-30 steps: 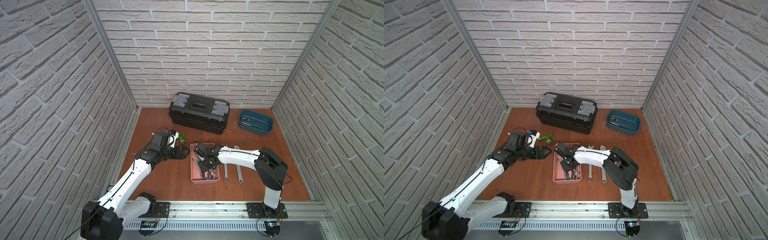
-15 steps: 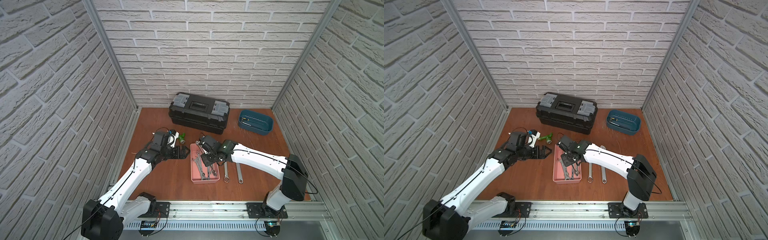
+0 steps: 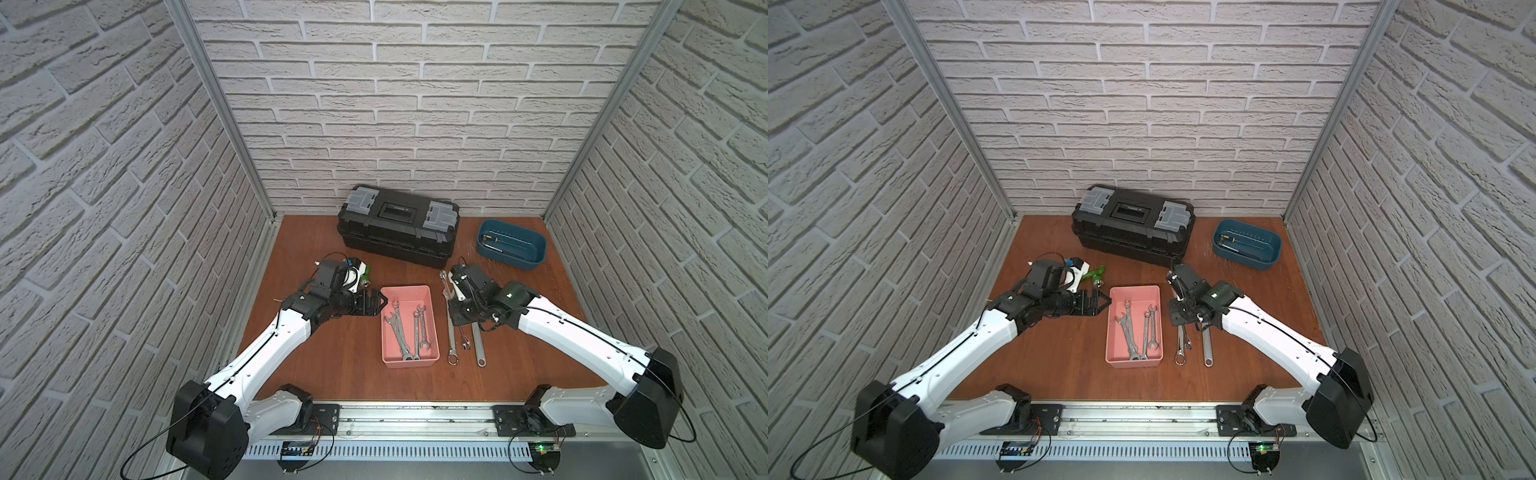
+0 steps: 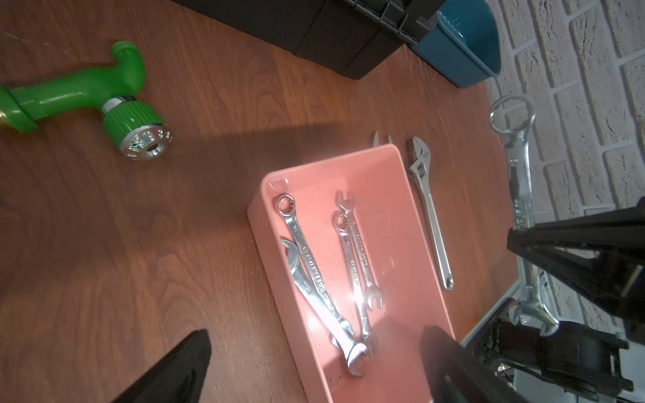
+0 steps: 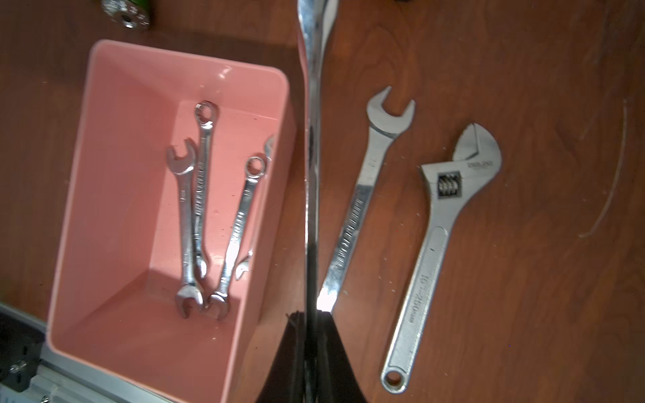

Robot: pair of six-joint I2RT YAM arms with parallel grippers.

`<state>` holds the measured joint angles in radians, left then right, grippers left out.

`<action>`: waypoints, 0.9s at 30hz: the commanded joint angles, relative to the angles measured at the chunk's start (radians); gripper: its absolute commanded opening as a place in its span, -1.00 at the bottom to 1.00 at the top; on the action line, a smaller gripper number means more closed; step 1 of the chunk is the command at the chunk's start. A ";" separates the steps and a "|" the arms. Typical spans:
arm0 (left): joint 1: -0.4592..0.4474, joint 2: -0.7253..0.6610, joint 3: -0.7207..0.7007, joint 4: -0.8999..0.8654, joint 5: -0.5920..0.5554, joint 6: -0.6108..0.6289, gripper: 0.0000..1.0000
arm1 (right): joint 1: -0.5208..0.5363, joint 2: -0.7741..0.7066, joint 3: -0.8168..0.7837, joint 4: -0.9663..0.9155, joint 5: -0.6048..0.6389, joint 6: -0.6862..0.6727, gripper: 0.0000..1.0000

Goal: Take out the wrench from the storage box
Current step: Place the wrench at the center of the board.

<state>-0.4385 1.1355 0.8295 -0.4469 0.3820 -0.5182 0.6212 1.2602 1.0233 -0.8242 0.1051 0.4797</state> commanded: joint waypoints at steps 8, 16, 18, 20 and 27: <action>-0.029 0.040 0.035 0.059 -0.014 -0.007 0.97 | -0.276 -0.092 -0.180 0.009 -0.007 -0.186 -0.93; -0.050 0.057 0.041 0.066 -0.028 -0.009 0.97 | -0.418 -0.012 -0.230 0.117 -0.068 -0.241 -0.94; -0.052 0.059 0.039 0.065 -0.028 -0.008 0.97 | -0.446 0.018 -0.237 0.141 -0.092 -0.260 -0.93; -0.051 0.058 0.037 0.065 -0.027 -0.008 0.97 | -0.474 0.042 -0.243 0.162 -0.110 -0.271 -0.93; -0.051 0.065 0.036 0.066 -0.030 -0.008 0.97 | -0.525 0.106 -0.240 0.185 -0.156 -0.292 -0.88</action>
<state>-0.4847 1.1896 0.8478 -0.4137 0.3599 -0.5278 0.1055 1.3556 0.7757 -0.6823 -0.0139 0.2161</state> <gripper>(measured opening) 0.982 0.119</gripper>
